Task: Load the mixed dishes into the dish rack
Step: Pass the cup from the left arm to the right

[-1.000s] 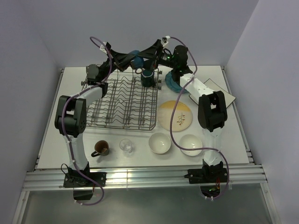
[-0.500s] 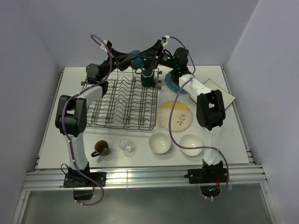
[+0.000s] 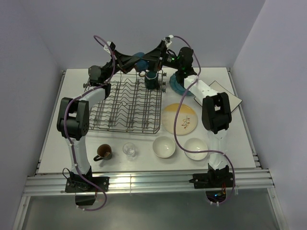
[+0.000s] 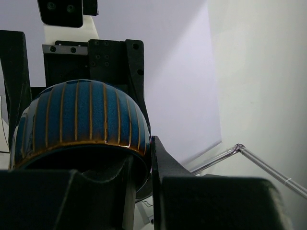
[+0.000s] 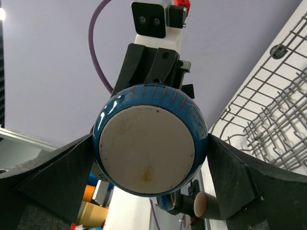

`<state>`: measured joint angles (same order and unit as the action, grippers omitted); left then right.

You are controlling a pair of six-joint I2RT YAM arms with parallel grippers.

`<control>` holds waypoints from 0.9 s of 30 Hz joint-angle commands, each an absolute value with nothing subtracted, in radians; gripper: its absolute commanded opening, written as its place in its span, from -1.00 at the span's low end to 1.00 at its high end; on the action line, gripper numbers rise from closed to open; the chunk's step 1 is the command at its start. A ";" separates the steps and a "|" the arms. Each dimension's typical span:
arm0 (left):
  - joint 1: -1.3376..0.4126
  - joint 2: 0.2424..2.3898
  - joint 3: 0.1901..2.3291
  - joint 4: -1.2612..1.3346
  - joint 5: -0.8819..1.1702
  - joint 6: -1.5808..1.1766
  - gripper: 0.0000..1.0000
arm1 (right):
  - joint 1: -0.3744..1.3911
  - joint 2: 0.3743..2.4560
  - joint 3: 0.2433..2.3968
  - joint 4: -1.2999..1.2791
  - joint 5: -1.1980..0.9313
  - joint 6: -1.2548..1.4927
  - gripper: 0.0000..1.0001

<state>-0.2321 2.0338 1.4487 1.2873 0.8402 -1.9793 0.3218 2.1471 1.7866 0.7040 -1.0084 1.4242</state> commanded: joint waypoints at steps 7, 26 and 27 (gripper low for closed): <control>-0.293 2.023 1.496 1.462 0.908 -2.126 -1.00 | 0.387 2.095 1.870 0.594 -1.026 1.273 1.00; -0.285 2.000 1.463 1.462 0.908 -2.120 -0.45 | 0.356 2.125 1.773 0.871 -1.054 1.459 -0.25; -0.284 1.997 1.460 1.454 0.908 -2.112 -0.31 | 0.350 2.123 1.770 0.876 -1.051 1.462 -0.25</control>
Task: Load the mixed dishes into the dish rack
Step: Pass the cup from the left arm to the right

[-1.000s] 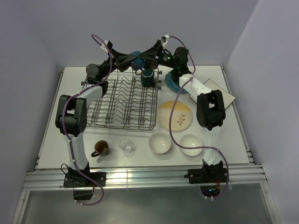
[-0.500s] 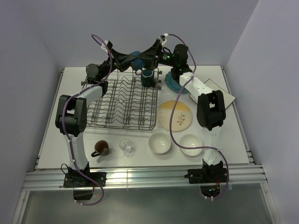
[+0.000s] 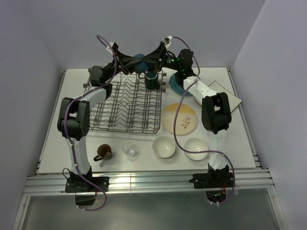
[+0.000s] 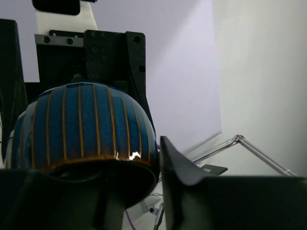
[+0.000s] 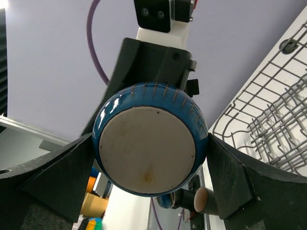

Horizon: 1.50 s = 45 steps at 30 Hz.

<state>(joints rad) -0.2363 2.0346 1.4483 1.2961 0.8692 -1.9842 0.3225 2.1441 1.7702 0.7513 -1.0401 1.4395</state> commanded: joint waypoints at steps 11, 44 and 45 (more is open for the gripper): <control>-0.256 1.956 1.416 1.430 0.908 -2.077 0.16 | 0.334 2.125 1.740 0.926 -1.048 1.496 -0.32; -0.011 1.609 1.353 0.308 1.006 -1.164 0.19 | 0.288 2.092 1.814 0.258 -1.013 0.815 -0.35; -0.008 1.600 1.376 0.132 0.990 -1.099 0.20 | 0.293 2.089 1.853 0.177 -0.994 0.737 -0.35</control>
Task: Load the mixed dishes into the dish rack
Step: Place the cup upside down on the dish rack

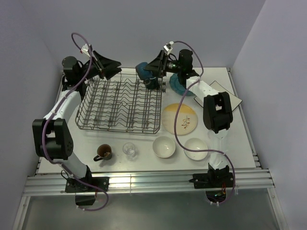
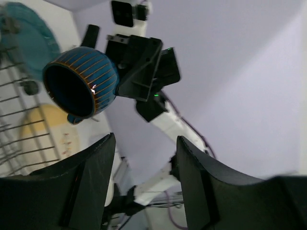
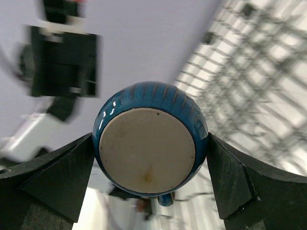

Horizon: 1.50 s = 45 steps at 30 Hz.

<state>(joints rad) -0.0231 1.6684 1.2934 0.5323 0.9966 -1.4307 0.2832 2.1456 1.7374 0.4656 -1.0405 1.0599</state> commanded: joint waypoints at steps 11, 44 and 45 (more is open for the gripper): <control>-0.003 1.532 1.347 -0.064 0.870 -0.847 0.19 | 0.414 2.094 1.980 -0.365 -0.605 0.023 -0.33; 0.040 1.482 1.204 -0.075 0.861 -0.782 0.19 | 0.494 2.282 1.983 -0.362 -0.117 -0.258 -0.03; 0.040 1.482 1.203 -0.074 0.861 -0.784 0.20 | 0.494 2.287 1.986 -0.364 -0.114 -0.256 -0.02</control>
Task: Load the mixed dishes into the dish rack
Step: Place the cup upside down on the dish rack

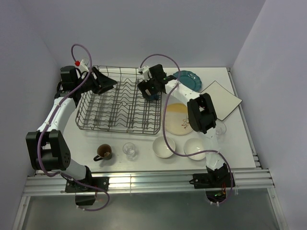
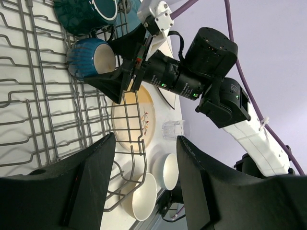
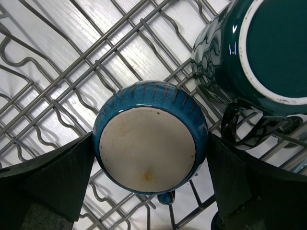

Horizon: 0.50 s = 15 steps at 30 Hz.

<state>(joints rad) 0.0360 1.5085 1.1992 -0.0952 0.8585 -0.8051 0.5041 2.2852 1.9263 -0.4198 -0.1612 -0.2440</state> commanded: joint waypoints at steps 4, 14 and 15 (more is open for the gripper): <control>0.041 1.477 1.198 -0.077 0.858 -0.779 0.20 | 0.495 2.298 1.990 -0.364 -0.107 -0.255 0.08; 0.041 1.468 1.190 -0.083 0.856 -0.778 0.19 | 0.495 2.312 2.006 -0.367 -0.072 -0.215 0.21; 0.041 1.467 1.189 -0.083 0.856 -0.778 0.20 | 0.495 2.310 2.005 -0.368 -0.060 -0.206 0.21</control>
<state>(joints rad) 0.0364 1.5085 1.1976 -0.0956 0.8581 -0.8047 0.5083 2.3035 1.9518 -0.4126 -0.1299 -0.2279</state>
